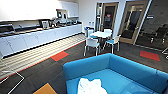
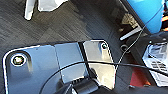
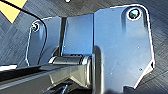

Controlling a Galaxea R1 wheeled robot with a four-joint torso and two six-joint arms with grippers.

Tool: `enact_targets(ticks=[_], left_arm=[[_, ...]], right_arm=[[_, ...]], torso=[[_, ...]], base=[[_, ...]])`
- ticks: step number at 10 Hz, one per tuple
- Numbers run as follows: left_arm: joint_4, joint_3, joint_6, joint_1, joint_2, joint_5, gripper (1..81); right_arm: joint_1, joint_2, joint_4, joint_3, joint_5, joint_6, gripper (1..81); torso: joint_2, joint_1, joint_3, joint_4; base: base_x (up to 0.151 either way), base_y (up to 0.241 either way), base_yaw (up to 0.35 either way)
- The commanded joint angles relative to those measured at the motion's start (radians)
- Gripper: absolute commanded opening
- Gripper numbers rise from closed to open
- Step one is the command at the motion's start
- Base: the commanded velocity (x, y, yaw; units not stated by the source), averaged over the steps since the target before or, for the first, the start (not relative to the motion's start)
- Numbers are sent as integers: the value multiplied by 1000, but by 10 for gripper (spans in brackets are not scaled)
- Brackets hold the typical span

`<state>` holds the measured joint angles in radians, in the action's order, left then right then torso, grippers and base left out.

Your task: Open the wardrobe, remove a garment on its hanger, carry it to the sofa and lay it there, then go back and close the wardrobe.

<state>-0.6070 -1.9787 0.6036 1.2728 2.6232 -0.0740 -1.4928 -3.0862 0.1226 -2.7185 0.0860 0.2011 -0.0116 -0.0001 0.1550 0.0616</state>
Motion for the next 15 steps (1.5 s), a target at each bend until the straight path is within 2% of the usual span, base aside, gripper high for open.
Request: enact_targets(ticks=[1, 6, 15], left_arm=[[-13, -14, -4, -42, 5, -21, 811], [-13, -25, -4, -42, 8, -23, 811], [-40, -132, -10, -36, 85, -32, 811]], right_arm=[[38, -10, -4, 4, -58, 4, 811], [38, -8, -3, 0, -58, 4, 811], [39, -7, -3, 0, -58, 6, 811]], torso=[[0, 0, 0, 0], [0, 0, 0, 0], [0, 0, 0, 0]], base=[[0, 0, 0], [0, 0, 23], [0, 0, 276]])
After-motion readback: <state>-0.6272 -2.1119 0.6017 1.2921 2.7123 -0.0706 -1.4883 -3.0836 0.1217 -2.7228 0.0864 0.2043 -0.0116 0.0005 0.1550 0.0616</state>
